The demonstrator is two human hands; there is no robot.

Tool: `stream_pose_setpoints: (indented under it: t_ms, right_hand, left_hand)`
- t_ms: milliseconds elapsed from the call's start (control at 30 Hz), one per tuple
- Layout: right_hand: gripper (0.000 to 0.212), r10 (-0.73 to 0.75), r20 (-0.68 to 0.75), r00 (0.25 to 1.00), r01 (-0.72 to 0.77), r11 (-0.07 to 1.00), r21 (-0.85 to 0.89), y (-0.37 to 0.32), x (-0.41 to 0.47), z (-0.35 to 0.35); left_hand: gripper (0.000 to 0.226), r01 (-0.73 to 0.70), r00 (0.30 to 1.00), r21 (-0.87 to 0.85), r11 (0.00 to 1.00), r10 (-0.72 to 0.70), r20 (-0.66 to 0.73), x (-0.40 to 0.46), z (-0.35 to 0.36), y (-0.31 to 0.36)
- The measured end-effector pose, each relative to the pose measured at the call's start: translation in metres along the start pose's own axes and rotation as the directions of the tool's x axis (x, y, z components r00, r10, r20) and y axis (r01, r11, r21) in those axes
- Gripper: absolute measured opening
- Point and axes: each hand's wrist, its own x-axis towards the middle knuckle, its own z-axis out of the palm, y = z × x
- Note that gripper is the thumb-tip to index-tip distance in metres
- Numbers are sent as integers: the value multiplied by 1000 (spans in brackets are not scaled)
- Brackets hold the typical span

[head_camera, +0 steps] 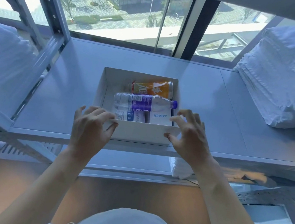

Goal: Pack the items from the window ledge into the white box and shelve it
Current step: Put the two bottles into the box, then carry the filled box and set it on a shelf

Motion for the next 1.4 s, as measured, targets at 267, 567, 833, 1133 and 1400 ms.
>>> stream_pose_setpoints:
  t_ms: [267,567,833,1133,1400]
  right_hand:
    - [34,-18,160,987,36,993,-113,-12,19,16]
    - [35,37,118,992,-22,993,-119,-18,13,21]
    - [36,55,126,990,-36,988,-150,-24,3,24]
    - [34,27,120,992,-8,988,-156,-24,2,21]
    - [45,-116,74,990,122,990,-74,-2,8,25]
  left_hand:
    - [23,-20,975,120,993,-7,223,14,2,0]
    - [41,-70,975,180,981,29,220,8,5,0]
    - [53,-111,975,116,987,86,203,9,3,-11]
    - [50,-101,985,88,991,87,150,6,11,-14]
    - [44,-15,998,107,994,9,57,-3,17,-3]
